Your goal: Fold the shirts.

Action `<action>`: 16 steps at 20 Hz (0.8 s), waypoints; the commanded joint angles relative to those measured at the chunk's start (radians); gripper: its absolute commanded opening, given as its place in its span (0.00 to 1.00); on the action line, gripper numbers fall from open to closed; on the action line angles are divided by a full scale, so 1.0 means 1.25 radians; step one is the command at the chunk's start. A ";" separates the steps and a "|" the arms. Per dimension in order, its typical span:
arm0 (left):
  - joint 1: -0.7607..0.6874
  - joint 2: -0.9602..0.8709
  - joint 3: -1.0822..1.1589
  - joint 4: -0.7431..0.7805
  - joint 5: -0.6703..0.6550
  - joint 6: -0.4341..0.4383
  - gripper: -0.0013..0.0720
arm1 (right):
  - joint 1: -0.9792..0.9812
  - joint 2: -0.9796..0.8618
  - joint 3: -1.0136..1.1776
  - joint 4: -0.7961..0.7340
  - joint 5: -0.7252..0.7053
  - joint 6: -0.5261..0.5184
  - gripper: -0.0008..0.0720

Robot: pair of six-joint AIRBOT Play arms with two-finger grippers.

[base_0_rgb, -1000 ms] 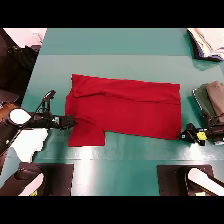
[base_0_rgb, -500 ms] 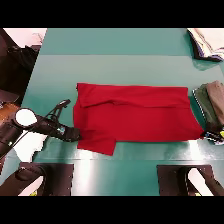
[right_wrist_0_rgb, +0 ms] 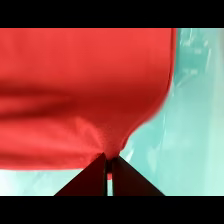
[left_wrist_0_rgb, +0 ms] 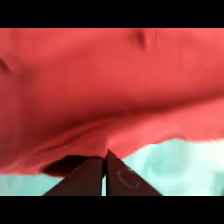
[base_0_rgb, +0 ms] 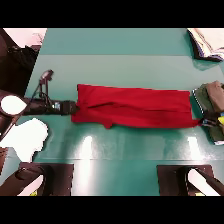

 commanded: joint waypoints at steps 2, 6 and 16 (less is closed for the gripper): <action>0.024 -0.108 0.073 0.012 0.118 0.013 0.05 | 0.084 -0.152 0.141 0.006 -0.049 0.031 0.03; 0.024 -0.250 0.167 0.013 0.162 0.022 0.05 | 0.091 -0.261 0.247 0.008 -0.049 0.049 0.03; 0.024 -0.429 0.283 0.012 0.261 0.021 0.05 | 0.091 -0.412 0.367 0.017 -0.084 0.065 0.03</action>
